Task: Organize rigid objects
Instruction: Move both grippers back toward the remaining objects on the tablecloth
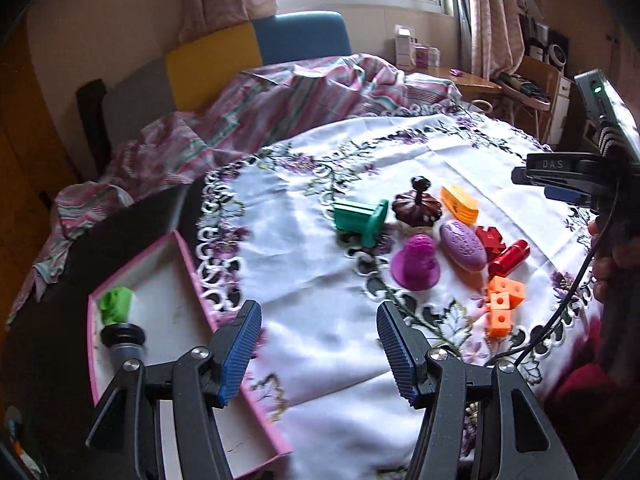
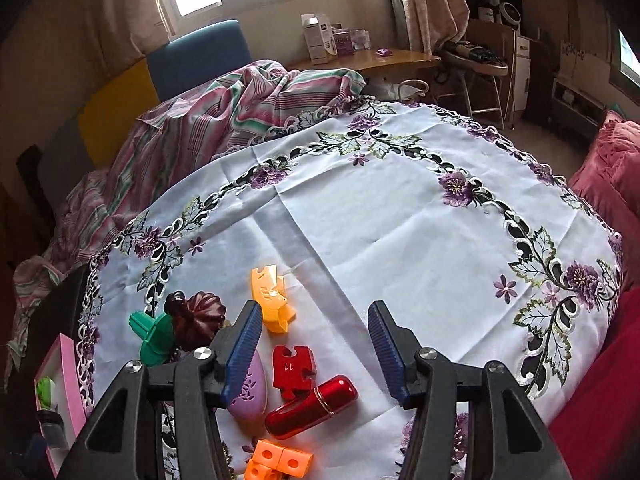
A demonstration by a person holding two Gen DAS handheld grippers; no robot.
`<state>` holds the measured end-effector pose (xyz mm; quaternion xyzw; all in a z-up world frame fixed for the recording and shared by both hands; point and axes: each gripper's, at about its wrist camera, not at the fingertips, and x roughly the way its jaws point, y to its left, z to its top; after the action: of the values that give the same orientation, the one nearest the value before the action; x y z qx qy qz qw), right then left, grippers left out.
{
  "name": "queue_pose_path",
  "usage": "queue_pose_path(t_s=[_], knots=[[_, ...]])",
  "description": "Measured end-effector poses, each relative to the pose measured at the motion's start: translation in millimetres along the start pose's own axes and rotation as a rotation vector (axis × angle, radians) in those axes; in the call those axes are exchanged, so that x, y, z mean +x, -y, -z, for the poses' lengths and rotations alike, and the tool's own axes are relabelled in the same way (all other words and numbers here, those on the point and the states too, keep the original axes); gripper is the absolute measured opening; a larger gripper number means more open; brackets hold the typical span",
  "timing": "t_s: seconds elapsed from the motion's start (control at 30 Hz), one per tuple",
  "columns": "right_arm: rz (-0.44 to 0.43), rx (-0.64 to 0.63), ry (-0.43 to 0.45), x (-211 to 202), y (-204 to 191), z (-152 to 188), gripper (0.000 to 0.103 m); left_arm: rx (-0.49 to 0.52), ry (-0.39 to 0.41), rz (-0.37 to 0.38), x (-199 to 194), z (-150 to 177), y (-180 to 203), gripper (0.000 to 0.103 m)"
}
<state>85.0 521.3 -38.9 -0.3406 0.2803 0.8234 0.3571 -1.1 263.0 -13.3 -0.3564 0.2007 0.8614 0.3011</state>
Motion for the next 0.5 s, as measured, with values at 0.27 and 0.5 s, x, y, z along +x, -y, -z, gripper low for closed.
queue_pose_path(t_s=[0.27,0.5], knots=[[-0.007,0.042,0.001,0,9,-3,0.056,0.054,-0.008,0.036,13,-6,27,0.061],[-0.015,0.062,-0.003,0,14,-5,0.056,0.086,-0.023,0.058,24,-9,42,0.061]])
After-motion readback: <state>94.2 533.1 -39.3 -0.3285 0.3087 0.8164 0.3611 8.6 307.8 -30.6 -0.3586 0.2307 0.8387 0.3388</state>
